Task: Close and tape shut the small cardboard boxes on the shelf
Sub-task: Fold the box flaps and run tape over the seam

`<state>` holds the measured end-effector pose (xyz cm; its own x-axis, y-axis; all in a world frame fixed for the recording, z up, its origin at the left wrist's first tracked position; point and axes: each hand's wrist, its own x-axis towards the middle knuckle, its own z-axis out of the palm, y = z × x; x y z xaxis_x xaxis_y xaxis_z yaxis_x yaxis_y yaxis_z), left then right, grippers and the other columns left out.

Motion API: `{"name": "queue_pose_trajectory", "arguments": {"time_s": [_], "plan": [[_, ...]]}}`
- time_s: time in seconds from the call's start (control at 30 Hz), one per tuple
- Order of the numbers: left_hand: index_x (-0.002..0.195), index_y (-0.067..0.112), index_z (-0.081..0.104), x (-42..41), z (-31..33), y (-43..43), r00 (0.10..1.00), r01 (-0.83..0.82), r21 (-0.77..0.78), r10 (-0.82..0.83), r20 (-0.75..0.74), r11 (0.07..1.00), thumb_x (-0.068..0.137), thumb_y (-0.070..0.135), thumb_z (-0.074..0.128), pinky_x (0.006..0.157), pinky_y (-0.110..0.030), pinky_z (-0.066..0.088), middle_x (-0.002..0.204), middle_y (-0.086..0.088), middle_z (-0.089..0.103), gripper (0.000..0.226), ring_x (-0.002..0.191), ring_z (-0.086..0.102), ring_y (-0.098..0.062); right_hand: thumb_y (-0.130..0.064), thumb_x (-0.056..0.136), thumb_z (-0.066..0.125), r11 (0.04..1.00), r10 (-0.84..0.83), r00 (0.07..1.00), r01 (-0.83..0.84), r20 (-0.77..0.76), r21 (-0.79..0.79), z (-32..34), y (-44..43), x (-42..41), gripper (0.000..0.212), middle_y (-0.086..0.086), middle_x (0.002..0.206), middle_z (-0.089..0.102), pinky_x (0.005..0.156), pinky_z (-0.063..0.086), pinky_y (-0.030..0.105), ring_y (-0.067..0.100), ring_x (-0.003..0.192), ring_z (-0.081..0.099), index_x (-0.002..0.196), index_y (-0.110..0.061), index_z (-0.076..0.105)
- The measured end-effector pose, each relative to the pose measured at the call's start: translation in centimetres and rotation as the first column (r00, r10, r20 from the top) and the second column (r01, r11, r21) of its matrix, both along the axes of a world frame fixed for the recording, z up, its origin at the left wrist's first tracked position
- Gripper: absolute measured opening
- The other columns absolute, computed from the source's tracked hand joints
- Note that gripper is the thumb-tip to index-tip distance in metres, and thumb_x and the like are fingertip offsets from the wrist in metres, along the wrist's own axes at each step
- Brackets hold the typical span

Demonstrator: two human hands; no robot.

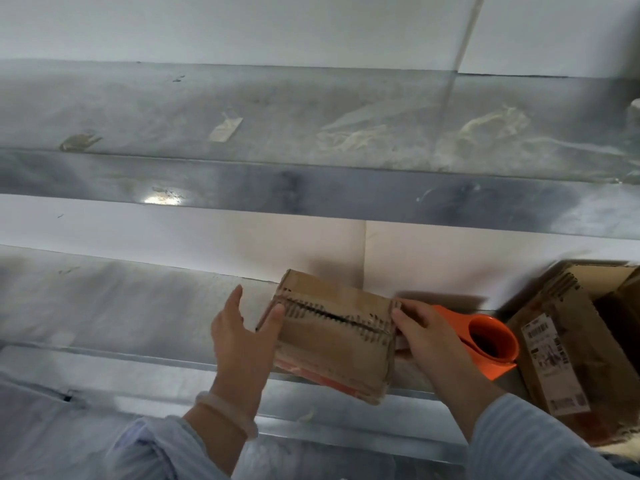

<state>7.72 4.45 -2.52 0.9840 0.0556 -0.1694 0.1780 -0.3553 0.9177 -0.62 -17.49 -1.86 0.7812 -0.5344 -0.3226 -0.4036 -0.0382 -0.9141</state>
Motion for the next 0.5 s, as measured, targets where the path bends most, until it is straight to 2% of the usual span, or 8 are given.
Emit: {"name": "queue_pose_trajectory", "arguments": {"time_s": [0.07, 0.17, 0.23, 0.27, 0.33, 0.4, 0.5], "plan": [[0.152, 0.029, 0.027, -3.2, -0.5, -0.3, 0.997, -0.077, -0.021, 0.078, 0.006, 0.997, 0.079, 0.038, 0.075, 0.108, -0.051, 0.041, 0.148, -0.007, 0.027, 0.088, 0.129, 0.042, -0.026, -0.022, 0.097, 0.058, 0.999, -0.030, 1.000, 0.030, 0.007, -0.016, -0.7, 0.0, 0.0, 0.011, 0.000, 0.100, 0.071, 0.079, 0.058, 0.031, 0.015, 0.093, 0.067, 0.105, -0.021, 0.066], [0.152, 0.030, 0.027, -5.6, -1.9, -0.9, 1.000, 0.010, -0.145, -0.012, -0.015, 0.989, 0.070, 0.046, 0.081, 0.102, -0.043, 0.049, 0.149, -0.003, 0.027, 0.099, 0.129, 0.047, -0.021, -0.025, 0.097, 0.058, 0.997, -0.004, 1.000, 0.006, 0.021, -0.072, -1.0, 0.1, 0.1, 0.010, -0.005, 0.100, 0.070, 0.086, 0.053, 0.033, 0.012, 0.094, 0.064, 0.095, -0.032, 0.063], [0.151, 0.029, 0.030, -5.6, -2.6, -1.0, 0.993, 0.121, -0.203, -0.115, 0.038, 0.972, 0.066, 0.050, 0.081, 0.093, -0.029, 0.055, 0.146, 0.001, 0.031, 0.101, 0.132, 0.045, -0.019, -0.025, 0.098, 0.056, 0.989, 0.052, 0.999, -0.050, 0.012, -0.137, -0.6, 0.4, 0.0, 0.012, -0.010, 0.098, 0.066, 0.078, 0.046, 0.021, 0.003, 0.090, 0.058, 0.093, -0.035, 0.062], [0.151, 0.027, 0.030, -5.6, -2.7, -0.9, 0.987, 0.156, -0.219, -0.144, 0.067, 0.963, 0.064, 0.050, 0.080, 0.093, -0.029, 0.055, 0.148, 0.001, 0.030, 0.104, 0.135, 0.042, -0.018, -0.022, 0.098, 0.055, 0.988, 0.083, 0.996, -0.079, 0.022, -0.131, -0.5, 0.5, -0.1, 0.013, -0.011, 0.097, 0.065, 0.072, 0.042, 0.013, 0.000, 0.087, 0.057, 0.094, -0.033, 0.061], [0.149, 0.032, 0.031, -6.0, -2.9, -1.0, 0.974, 0.209, -0.189, -0.187, 0.125, 0.960, 0.062, 0.060, 0.081, 0.103, -0.037, 0.049, 0.154, 0.005, 0.024, 0.104, 0.141, 0.034, -0.013, -0.017, 0.097, 0.057, 0.985, 0.152, 0.988, -0.149, 0.027, -0.090, -0.7, 0.9, -0.6, 0.014, -0.008, 0.097, 0.068, 0.071, 0.044, 0.009, 0.001, 0.086, 0.061, 0.096, -0.029, 0.064], [0.141, 0.044, 0.031, -6.6, -2.8, -0.9, 0.955, 0.263, -0.138, -0.238, 0.174, 0.955, 0.053, 0.071, 0.079, 0.111, -0.036, 0.041, 0.156, 0.015, 0.020, 0.103, 0.143, 0.029, -0.005, -0.013, 0.096, 0.058, 0.972, 0.232, 0.972, -0.231, 0.036, -0.029, -1.5, 1.4, -1.3, 0.022, -0.008, 0.101, 0.071, 0.078, 0.052, 0.018, 0.003, 0.092, 0.066, 0.101, -0.033, 0.065], [0.143, 0.045, 0.033, -6.7, -2.7, -0.5, 0.906, 0.384, -0.062, -0.363, 0.216, 0.921, 0.053, 0.077, 0.076, 0.111, -0.037, 0.041, 0.156, 0.026, 0.014, 0.105, 0.143, 0.026, -0.001, -0.013, 0.096, 0.059, 0.959, 0.281, 0.953, -0.282, 0.109, -0.011, -2.6, 2.0, -2.7, 0.032, -0.016, 0.109, 0.069, 0.083, 0.052, 0.017, -0.004, 0.102, 0.063, 0.119, -0.035, 0.063]]}}
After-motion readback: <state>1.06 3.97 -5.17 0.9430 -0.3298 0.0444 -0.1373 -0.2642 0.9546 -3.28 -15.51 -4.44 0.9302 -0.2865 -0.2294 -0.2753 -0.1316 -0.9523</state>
